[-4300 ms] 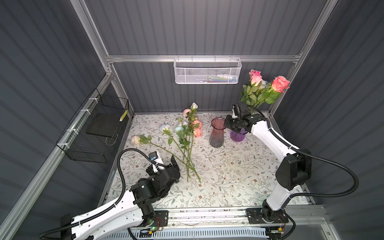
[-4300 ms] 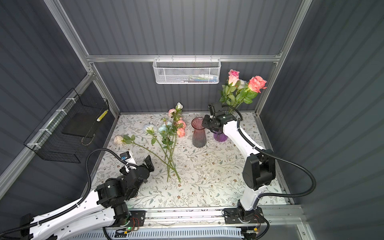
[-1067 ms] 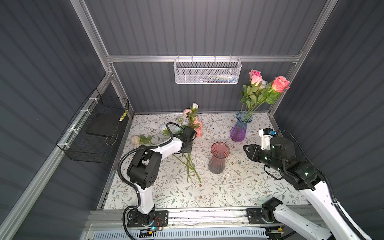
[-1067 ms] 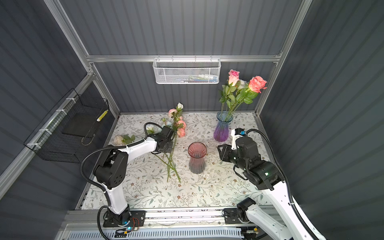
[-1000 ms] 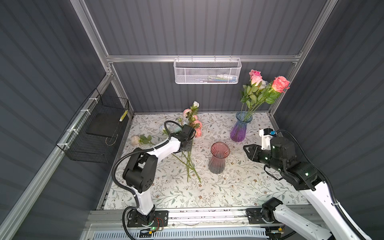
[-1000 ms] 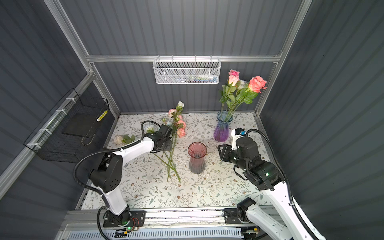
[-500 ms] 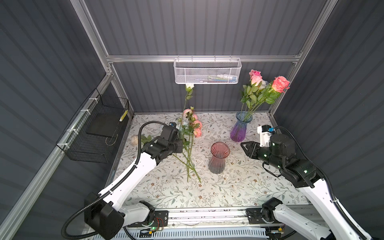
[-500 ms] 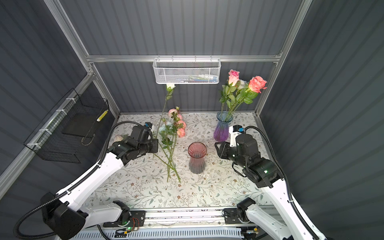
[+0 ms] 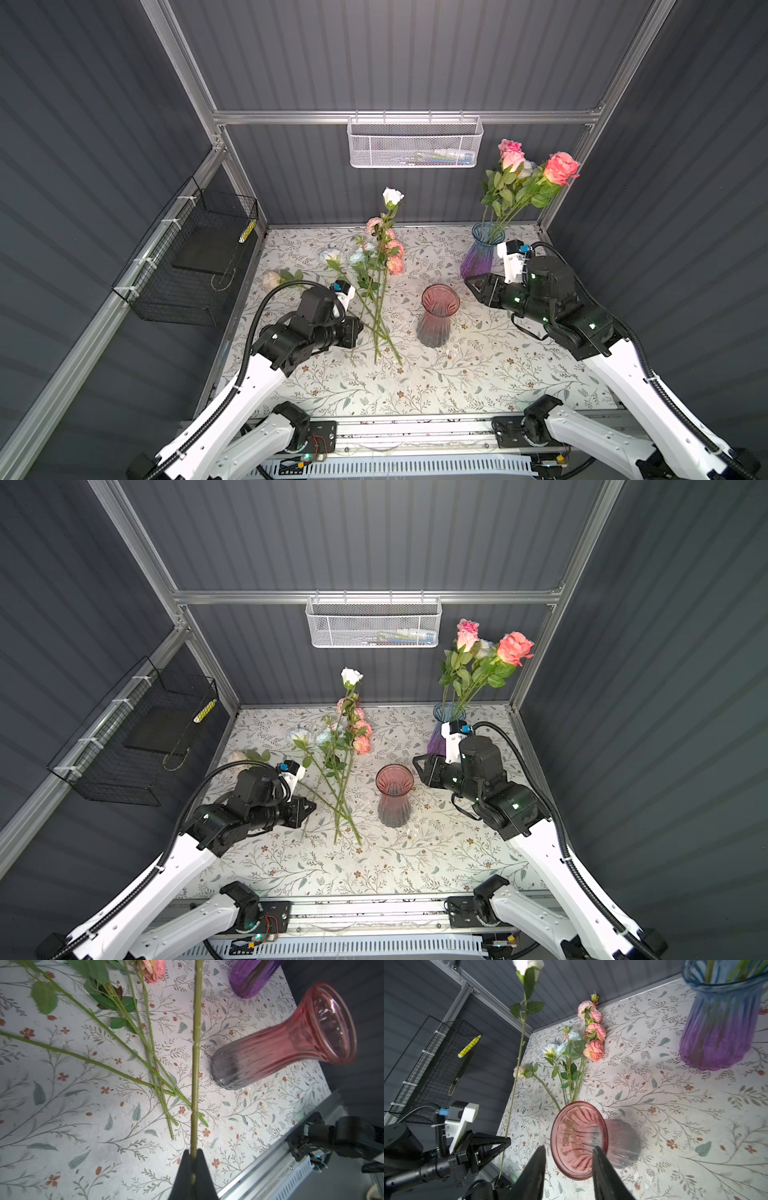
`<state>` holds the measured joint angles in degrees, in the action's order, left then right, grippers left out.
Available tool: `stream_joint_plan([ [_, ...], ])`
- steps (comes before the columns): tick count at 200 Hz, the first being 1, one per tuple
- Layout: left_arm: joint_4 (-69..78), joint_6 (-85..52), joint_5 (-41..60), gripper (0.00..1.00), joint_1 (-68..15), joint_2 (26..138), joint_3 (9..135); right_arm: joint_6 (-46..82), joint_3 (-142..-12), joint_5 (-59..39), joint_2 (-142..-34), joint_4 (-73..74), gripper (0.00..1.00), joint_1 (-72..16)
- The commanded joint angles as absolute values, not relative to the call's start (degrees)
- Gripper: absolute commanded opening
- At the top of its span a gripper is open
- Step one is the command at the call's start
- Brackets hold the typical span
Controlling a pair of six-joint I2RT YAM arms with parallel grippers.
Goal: Arrange the flowers into the vase
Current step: 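Lift a white rose upright out of the bunch with the left gripper, then hold the white rose high with the left gripper while the right grasps its stem above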
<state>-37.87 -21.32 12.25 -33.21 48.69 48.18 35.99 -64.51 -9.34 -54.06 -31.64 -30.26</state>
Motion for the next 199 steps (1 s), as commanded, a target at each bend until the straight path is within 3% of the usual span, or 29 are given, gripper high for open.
stream_joint_plan([
  [1, -27.61, -21.91, 17.71, 0.0, -34.59, 44.14, 47.21, 35.86, -67.33, -11.46, -55.21, -27.1, 0.44, -32.11],
  [50, -8.49, -22.89, 18.2, 0.0, -35.79, 42.67, 46.17, 33.4, -72.94, -13.02, -60.37, -17.79, 0.56, -36.68],
  [110, -4.44, -23.3, 19.34, 0.0, -39.22, 48.23, 48.4, 30.52, -86.07, -16.42, -72.4, -15.76, 0.59, -41.48],
  [150, -4.89, -23.38, 17.41, 0.0, -39.81, 47.25, 48.3, 30.76, -92.18, -15.99, -79.82, -16.86, 0.56, -41.57],
  [199, -6.3, -22.9, 17.07, 0.0, -39.9, 46.88, 47.92, 29.96, -97.55, -17.37, -85.13, -17.88, 0.39, -41.7],
])
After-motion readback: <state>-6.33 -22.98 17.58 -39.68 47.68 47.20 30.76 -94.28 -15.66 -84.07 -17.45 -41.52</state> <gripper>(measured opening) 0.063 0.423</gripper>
